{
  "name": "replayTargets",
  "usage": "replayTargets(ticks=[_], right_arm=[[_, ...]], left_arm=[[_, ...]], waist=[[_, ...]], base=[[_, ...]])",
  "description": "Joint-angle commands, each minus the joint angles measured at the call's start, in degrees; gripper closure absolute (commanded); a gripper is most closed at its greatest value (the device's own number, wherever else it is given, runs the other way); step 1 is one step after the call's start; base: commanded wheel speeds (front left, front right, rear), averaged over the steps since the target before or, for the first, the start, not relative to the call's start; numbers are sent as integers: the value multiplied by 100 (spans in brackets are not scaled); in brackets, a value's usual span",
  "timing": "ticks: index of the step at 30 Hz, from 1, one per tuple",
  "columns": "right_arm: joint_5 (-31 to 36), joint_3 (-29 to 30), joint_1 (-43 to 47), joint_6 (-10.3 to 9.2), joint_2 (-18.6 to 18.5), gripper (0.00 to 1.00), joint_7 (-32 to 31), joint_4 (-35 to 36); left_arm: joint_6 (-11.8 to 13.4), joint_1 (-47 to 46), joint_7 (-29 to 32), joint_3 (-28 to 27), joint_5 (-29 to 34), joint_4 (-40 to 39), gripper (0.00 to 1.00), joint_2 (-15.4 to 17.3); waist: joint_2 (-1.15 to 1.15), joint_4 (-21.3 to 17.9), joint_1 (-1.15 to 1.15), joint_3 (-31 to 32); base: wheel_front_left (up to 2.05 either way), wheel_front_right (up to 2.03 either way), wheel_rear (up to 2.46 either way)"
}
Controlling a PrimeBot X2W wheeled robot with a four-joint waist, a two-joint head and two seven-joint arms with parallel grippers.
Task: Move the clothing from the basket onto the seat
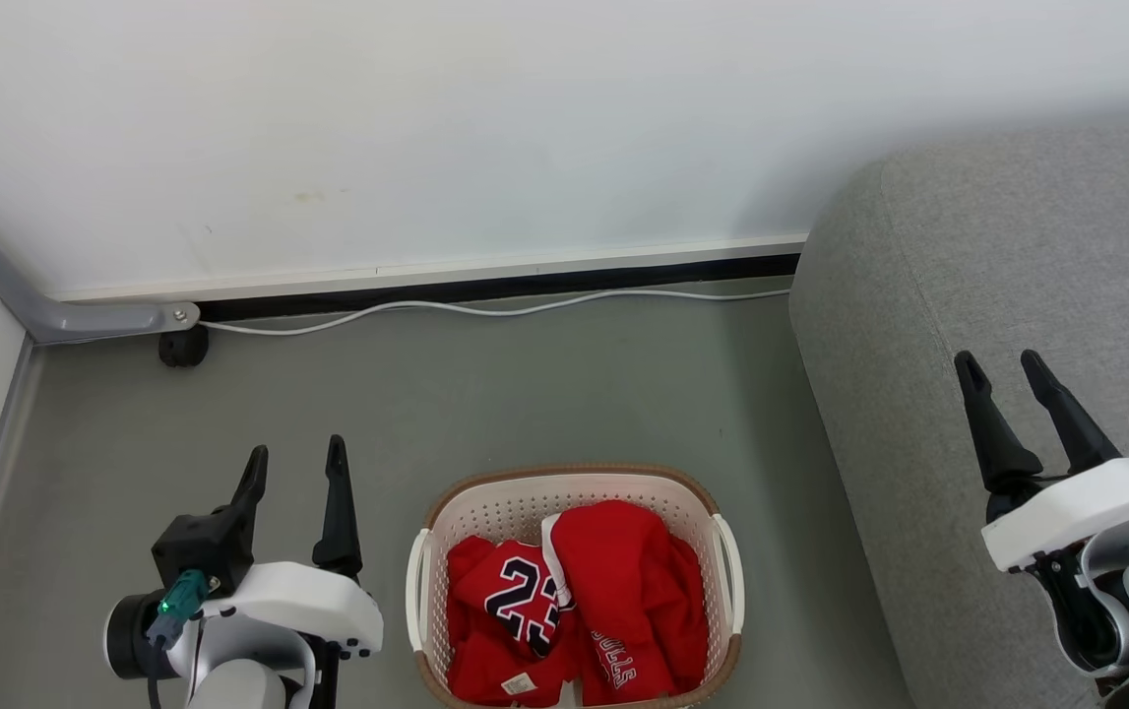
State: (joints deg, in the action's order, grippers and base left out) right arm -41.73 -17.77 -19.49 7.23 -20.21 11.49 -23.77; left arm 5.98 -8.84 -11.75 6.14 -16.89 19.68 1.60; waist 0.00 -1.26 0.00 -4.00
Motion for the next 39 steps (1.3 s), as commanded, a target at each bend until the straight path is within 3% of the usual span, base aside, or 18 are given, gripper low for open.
replayTargets(ticks=[1, 15, 39], right_arm=[[125, -109, -214, 24, -158, 0, 109, 97], [823, -343, -413, 25, -374, 0, 344, 23], [870, -148, -398, 25, -369, 0, 351, 135]], left_arm=[[56, -336, -83, -137, 164, -134, 0, 107], [258, -425, -318, -76, 1076, -134, 0, 127], [274, -377, -325, -24, 871, -71, 0, 128]], waist=[[0, -3, 0, -6], [0, -36, 0, -35], [0, -79, 0, -170]], base=[[0, 0, 0], [0, 0, 0], [0, 0, 0]])
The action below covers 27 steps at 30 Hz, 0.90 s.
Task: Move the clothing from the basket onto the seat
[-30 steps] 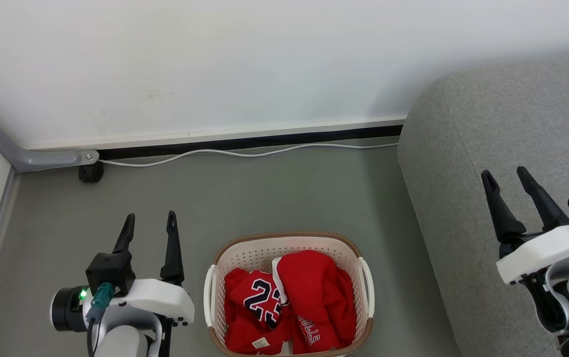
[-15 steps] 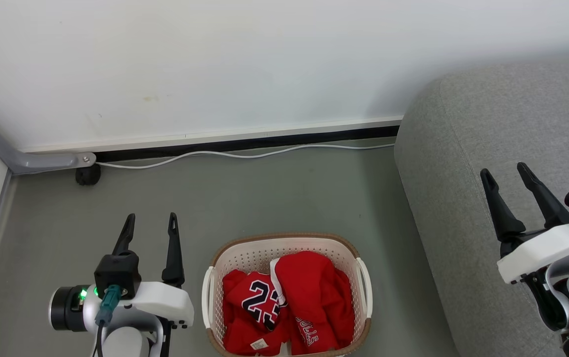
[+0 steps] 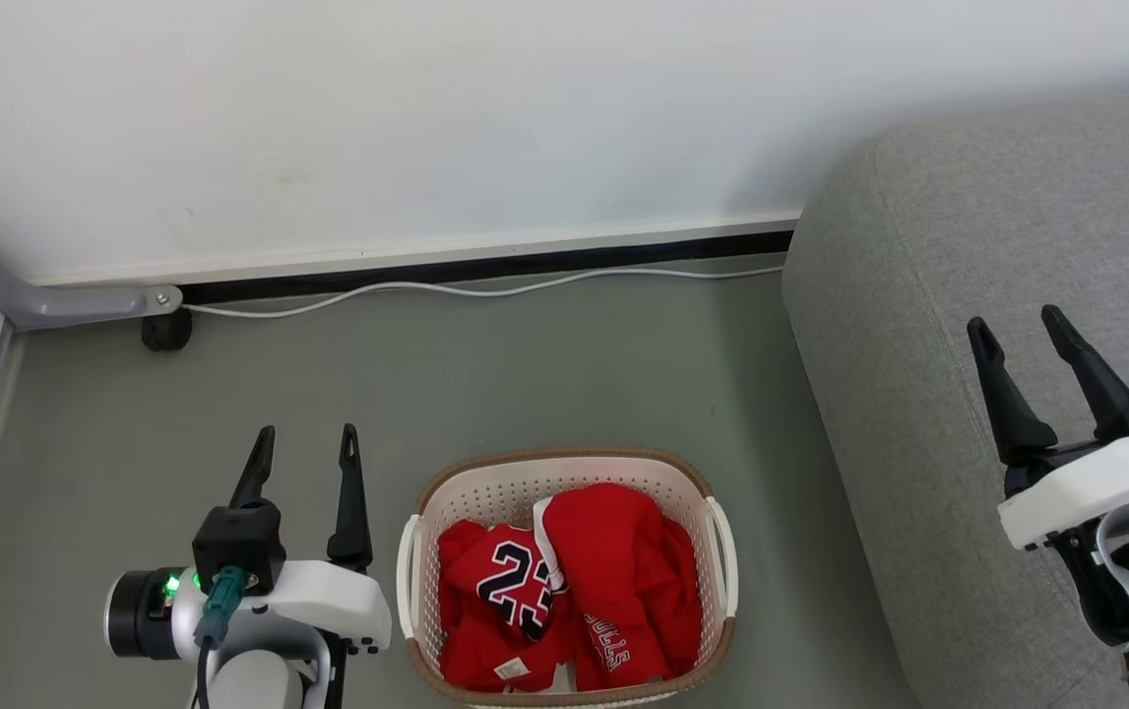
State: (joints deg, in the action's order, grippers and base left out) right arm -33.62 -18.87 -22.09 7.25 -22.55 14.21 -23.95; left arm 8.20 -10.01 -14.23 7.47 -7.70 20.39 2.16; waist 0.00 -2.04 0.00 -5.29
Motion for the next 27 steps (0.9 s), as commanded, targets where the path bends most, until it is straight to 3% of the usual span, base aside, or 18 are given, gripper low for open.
replayTargets(ticks=[1, 8, 18, 21, 27], right_arm=[[52, -20, -148, 24, -157, 0, 79, 200], [-52, 114, -242, 24, -361, 0, 79, 678], [-288, 405, -368, 24, -831, 0, 79, 1579], [-381, 562, -453, 24, -1047, 0, 79, 1948], [-486, 780, -572, 24, -1258, 0, 79, 2481]], left_arm=[[73, -272, -77, -127, -76, -148, 0, 72], [404, -407, -77, 315, -273, -242, 0, 72], [1132, -843, -77, 1230, -643, -405, 0, 72], [1455, -1126, -77, 1642, -810, -472, 0, 72], [1790, -1618, -77, 2182, -1045, -458, 0, 72]], waist=[[0, -1, 0, -95], [0, -32, 0, -656], [0, -14, 0, -1801], [0, -5, 0, -2348], [0, -22, 0, -3095]], base=[[0, 0, 0], [0, 0, 0], [0, 0, 0], [0, 0, 0], [0, 0, 0]])
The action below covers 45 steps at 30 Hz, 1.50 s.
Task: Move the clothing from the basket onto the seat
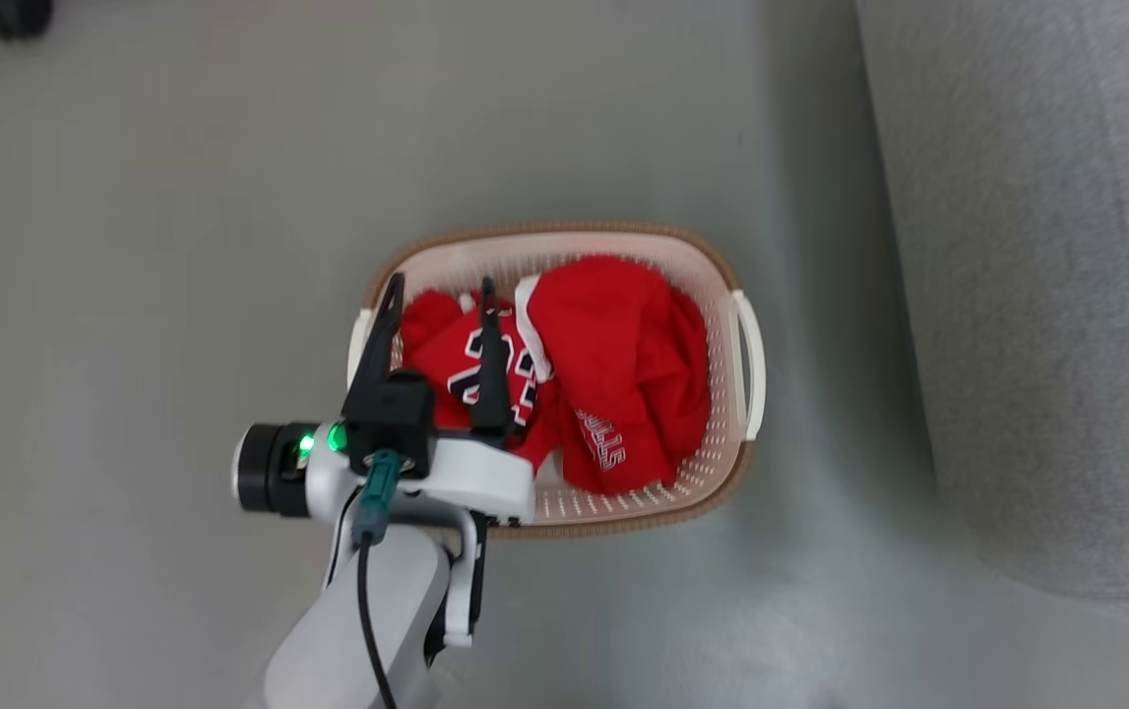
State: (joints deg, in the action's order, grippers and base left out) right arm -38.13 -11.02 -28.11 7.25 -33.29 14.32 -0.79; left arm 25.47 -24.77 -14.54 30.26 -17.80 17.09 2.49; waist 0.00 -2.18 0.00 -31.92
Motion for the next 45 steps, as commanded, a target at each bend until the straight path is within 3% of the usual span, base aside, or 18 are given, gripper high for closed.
replayTargets(ticks=[1, 4, 12, 21, 25, 33, 45], right_arm=[[-46, 27, 14, 24, -215, 0, 68, 246], [-84, 90, -34, 24, -310, 0, 68, 486], [-128, 178, -204, 24, -476, 0, 68, 943], [-133, 109, -484, 24, -566, 0, 68, 1297], [-98, 23, -573, 24, -579, 0, 68, 1404], [-69, -90, -689, 24, -567, 0, 68, 1555], [-126, -55, -800, 24, -507, 0, 68, 1768]], left_arm=[[92, -229, -46, -27, -95, -107, 0, 39], [126, -494, -46, 224, -292, -44, 0, 39], [-176, -1153, -46, 723, -840, 330, 0, 39], [-863, -1880, -46, 1272, -1896, 1111, 0, 39], [-1026, -2164, -46, 1548, -2336, 1415, 0, 39], [-864, -2620, -46, 1864, -3120, 1995, 0, 39], [-279, -3141, -46, 1906, -3641, 2747, 0, 39]], waist=[[0, -4, 0, -549], [0, 7, 0, -898], [0, -22, 0, -1619], [0, -169, 0, -2115], [0, -243, 0, -2213], [0, -409, 0, -2384], [0, -621, 0, -2743]], base=[[0, 0, 0], [0, 0, 0], [0, 0, 0], [0, 0, 0], [0, 0, 0], [0, 0, 0], [0, 0, 0]])
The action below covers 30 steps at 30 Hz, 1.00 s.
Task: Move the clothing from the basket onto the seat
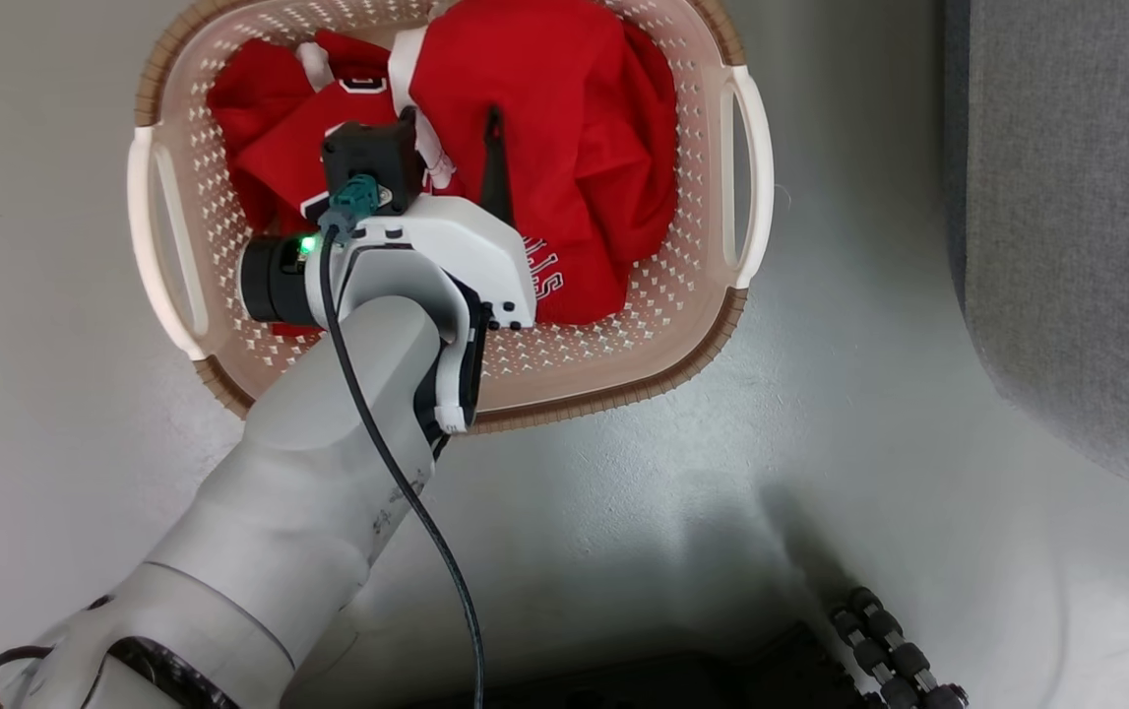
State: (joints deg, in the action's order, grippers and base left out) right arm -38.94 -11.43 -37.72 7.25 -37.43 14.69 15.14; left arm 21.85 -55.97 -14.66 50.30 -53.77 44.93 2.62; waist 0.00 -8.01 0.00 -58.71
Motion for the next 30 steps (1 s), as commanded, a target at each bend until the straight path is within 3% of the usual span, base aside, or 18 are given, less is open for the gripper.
replayTargets(ticks=[1, 6, 15, 17, 24, 30], right_arm=[[-50, -22, 149, 24, -85, 0, 30, 203], [-58, -56, 59, 24, -41, 0, 30, 292], [-60, -120, -27, 24, 49, 0, 30, 311], [-61, -136, -39, 24, 70, 0, 30, 289], [-96, -143, -43, 24, 102, 0, 30, 209], [-104, -121, 48, 24, 103, 0, 30, 108]], left_arm=[[109, -48, -34, -104, -68, 11, 0, 26], [188, -188, -34, -162, -200, 133, 0, 26], [-217, -373, -34, -32, -406, 125, 1, 26], [-259, -380, -34, 89, -399, 149, 100, 26], [-335, -366, -34, 329, -557, 155, 100, 26], [-328, -108, -34, 211, -239, -36, 100, 26]], waist=[[0, -55, 0, -96], [0, -128, 0, -241], [0, -241, 0, -348], [0, -250, 0, -342], [0, -227, 0, -209], [0, -132, 0, 95]], base=[[0, 0, 0], [0, 0, 0], [0, 0, 0], [0, 0, 0], [0, 0, 0], [0, 0, 0]])
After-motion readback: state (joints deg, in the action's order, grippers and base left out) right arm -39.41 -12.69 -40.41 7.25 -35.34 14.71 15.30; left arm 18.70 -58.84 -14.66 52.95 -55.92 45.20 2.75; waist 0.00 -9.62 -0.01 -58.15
